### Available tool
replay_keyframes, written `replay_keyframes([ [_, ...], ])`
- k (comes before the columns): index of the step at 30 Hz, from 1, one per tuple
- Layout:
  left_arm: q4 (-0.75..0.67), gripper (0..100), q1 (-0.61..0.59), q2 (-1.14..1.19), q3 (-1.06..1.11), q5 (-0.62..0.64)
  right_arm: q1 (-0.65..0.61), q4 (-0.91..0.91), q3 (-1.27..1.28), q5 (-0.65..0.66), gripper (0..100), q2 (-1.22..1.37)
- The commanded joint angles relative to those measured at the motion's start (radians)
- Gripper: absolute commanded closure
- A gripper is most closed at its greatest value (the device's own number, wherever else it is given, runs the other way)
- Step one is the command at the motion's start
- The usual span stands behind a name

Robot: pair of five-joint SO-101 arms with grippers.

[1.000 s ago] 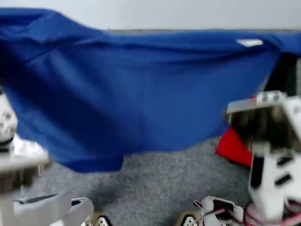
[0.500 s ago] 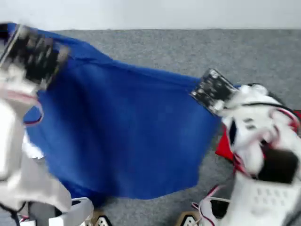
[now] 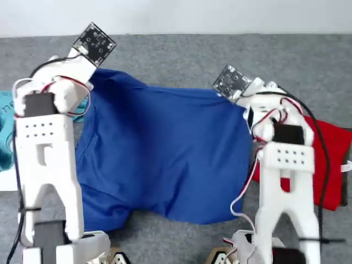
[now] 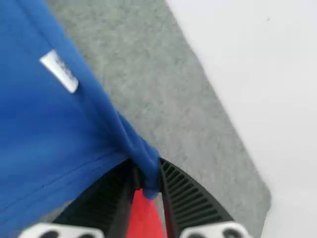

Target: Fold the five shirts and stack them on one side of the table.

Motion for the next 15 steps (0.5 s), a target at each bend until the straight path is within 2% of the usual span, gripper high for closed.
replay_keyframes([
  [1,-0.118,99,0.002,0.078,-0.028,-0.009,0.001,-0.185,-0.012,0.012,98.8,0.074],
  [4,-0.176,99,0.003,0.19,-0.124,-0.009,-0.001,-0.329,-0.04,0.008,98.8,0.145],
  [8,-0.18,99,0.012,0.347,-0.328,-0.011,-0.001,-0.487,-0.107,0.006,98.8,0.231],
  [11,-0.176,99,0.014,0.451,-0.489,-0.011,-0.001,-0.53,-0.164,0.011,98.8,0.302],
  [15,-0.055,99,0.031,0.548,-0.654,-0.011,-0.001,-0.53,-0.204,0.011,98.8,0.371],
])
